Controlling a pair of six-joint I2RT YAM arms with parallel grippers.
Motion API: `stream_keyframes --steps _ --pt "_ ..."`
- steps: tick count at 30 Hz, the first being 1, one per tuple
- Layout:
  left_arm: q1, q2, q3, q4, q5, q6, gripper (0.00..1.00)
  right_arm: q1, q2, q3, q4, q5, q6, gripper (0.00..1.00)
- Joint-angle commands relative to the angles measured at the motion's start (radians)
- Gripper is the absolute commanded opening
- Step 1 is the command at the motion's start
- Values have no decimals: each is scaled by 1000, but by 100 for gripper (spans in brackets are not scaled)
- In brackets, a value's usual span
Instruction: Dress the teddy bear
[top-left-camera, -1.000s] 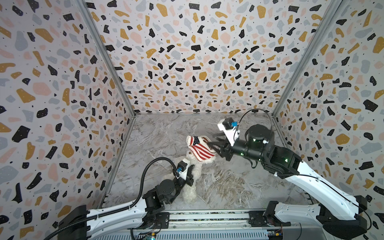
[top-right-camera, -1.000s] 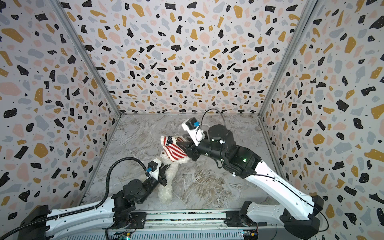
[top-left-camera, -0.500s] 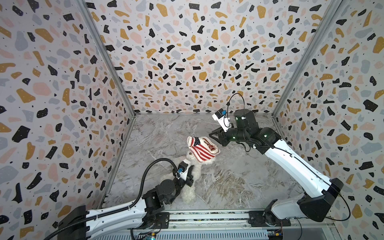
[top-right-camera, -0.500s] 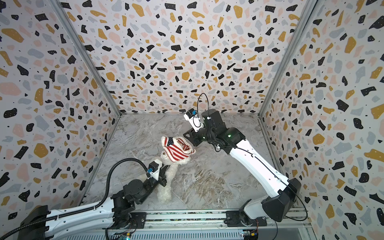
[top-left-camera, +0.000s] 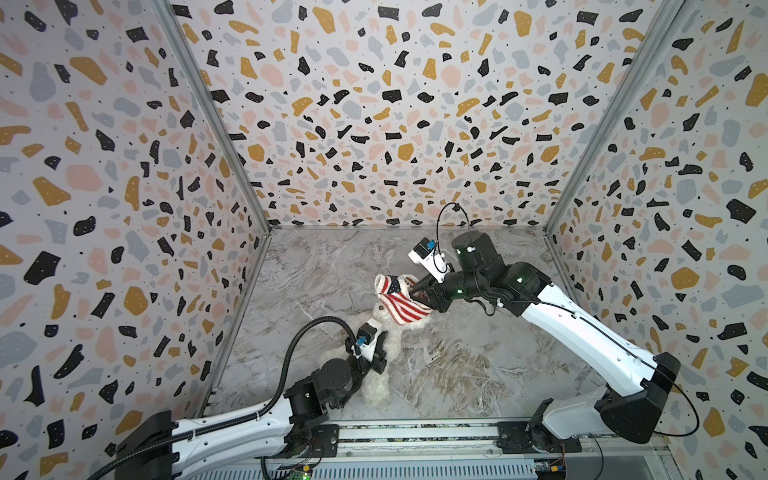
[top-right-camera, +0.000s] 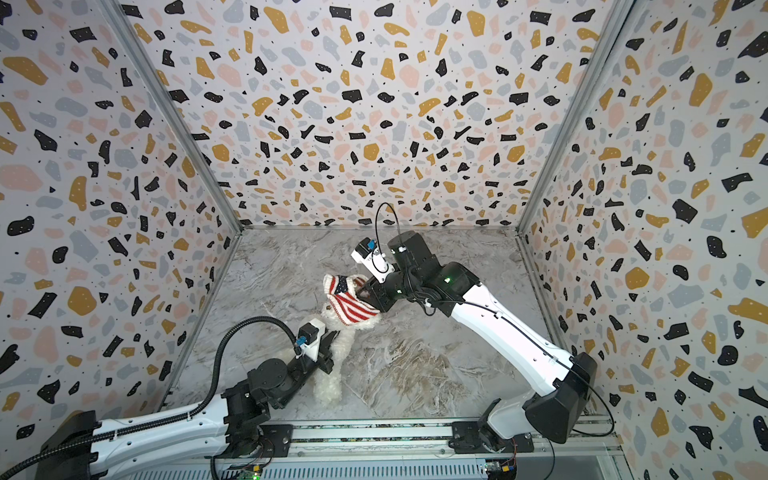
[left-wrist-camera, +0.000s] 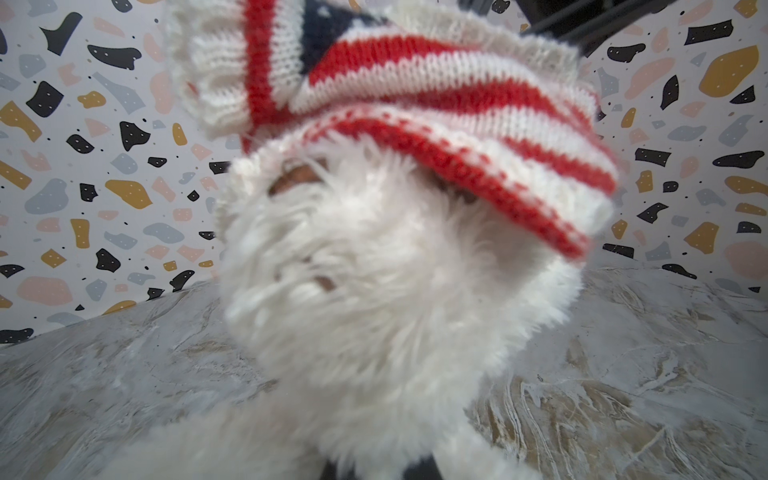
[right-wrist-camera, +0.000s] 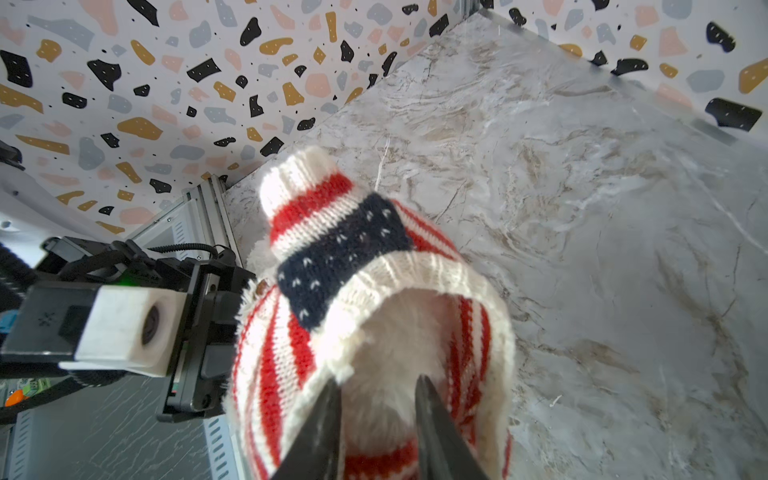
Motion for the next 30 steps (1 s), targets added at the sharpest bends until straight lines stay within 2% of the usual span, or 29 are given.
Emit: stream_keyframes --steps 1,14,24,27,30 --pt "-4 -5 9 63 1 16 0 13 3 -12 -35 -19 -14 37" --pt "-5 -9 10 61 28 30 0 32 34 -34 -22 -25 2 51" --pt "-7 -6 10 66 27 40 0 -38 28 -109 61 -173 52 49" --pt "-7 -6 13 66 29 46 0 -68 29 -116 77 -234 65 52" --pt "-7 -7 15 68 34 49 0 -78 31 -124 99 -292 76 60"
